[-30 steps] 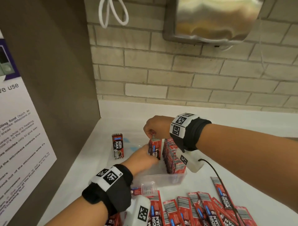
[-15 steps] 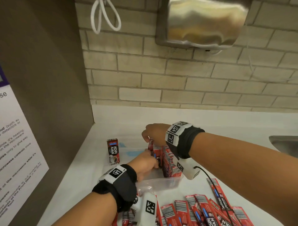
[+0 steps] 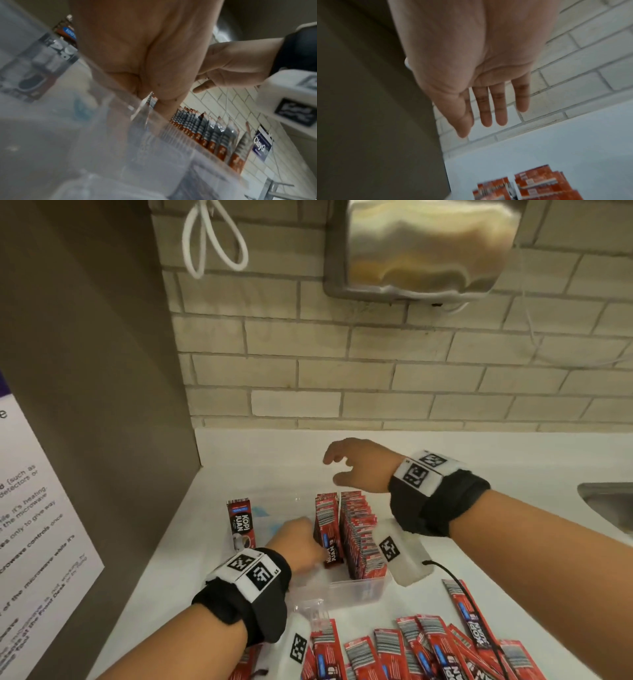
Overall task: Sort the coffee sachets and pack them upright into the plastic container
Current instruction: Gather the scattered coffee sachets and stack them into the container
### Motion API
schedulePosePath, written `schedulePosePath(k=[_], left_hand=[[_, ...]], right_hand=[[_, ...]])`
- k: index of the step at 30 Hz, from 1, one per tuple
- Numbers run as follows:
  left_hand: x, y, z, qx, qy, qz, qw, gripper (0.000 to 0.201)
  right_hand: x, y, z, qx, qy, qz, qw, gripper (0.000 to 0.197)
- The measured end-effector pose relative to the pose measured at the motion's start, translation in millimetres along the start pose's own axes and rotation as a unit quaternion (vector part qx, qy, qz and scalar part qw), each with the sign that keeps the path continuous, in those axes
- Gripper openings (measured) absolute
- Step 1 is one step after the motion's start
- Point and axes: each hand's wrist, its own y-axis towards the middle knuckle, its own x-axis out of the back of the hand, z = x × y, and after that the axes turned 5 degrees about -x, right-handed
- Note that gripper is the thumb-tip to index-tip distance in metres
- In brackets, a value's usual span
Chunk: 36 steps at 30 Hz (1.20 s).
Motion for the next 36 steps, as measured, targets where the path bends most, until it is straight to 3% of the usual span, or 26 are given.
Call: schedulePosePath(k=[2, 5, 10, 14, 20, 31, 36], left_hand=[[2, 0, 0, 0.001, 0.017, -0.015, 1.0, 0.027], [5, 0, -3, -0.018, 0.076, -0.019, 0.997, 0.033], [6, 8, -6, -0.042, 0.091, -0.072, 0.992, 0.052], [4, 13, -7, -0.039, 0.069, -0.08, 0.994, 0.062], [-2, 23, 0, -0.041, 0.045, -0.077, 0.995, 0.065], [1, 26, -8, -0.072, 0.058, -0.091, 0.992, 0.049], [3, 20, -11, -0.056, 0.027, -0.064, 0.996, 0.074]], right_hand=[[2, -13, -15, -0.041, 0.111, -0.061, 0.991, 0.034], [-11, -31, -39, -0.129, 0.278, -0.105, 0.946, 0.034], [-59, -65, -60, -0.221, 0.433, -0.06, 0.872, 0.047], [-90, -85, -65, -0.232, 0.478, -0.001, 0.847, 0.053], [-106, -98, -62, -0.193, 0.482, 0.064, 0.852, 0.052], [-106, -103, -59, -0.155, 0.432, 0.086, 0.884, 0.059], [-108, -104, -61, -0.155, 0.43, 0.082, 0.885, 0.06]])
